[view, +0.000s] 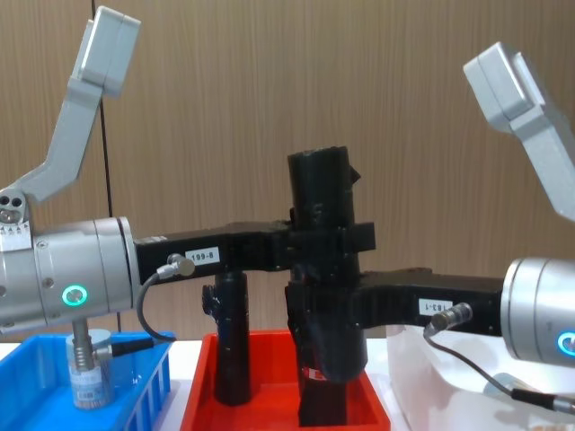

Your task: Pick the cotton swabs from the blue box and place them into the white box.

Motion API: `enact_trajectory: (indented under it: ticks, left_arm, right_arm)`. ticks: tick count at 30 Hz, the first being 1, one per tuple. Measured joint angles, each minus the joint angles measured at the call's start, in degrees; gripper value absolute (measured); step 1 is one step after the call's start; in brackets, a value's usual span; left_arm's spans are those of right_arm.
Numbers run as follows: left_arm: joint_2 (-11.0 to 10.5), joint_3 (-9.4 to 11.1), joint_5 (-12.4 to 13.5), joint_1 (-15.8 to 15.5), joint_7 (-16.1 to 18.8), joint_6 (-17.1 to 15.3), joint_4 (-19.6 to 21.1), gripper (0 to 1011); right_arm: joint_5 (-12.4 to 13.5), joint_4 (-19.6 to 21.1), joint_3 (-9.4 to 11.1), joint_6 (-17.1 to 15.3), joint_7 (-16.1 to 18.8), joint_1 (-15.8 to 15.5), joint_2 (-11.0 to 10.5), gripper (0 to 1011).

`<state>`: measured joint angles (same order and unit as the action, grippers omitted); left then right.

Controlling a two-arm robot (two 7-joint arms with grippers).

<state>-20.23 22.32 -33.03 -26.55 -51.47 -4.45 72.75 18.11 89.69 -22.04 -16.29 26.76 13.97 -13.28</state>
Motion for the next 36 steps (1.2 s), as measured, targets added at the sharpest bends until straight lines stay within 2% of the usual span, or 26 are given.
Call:
enact_trajectory:
  ticks: [2, 21, 36]
  left_arm:
    - [0.00, 0.00, 0.00, 0.00, 0.00, 0.00, 0.00, 1004]
    - [0.00, 0.00, 0.00, 0.00, 0.00, 0.00, 0.00, 1004]
    - [0.00, 0.00, -0.01, 0.00, 0.00, 0.01, 0.00, 1004]
  right_arm:
    - [0.06, 0.07, 0.00, 0.06, -0.03, -0.06, -0.09, 483]
    - [1.44, -0.37, 1.05, 1.54, -1.05, -0.33, -1.40, 483]
    - [1.85, -2.99, 2.20, 4.22, -1.79, 0.24, -2.32, 482]
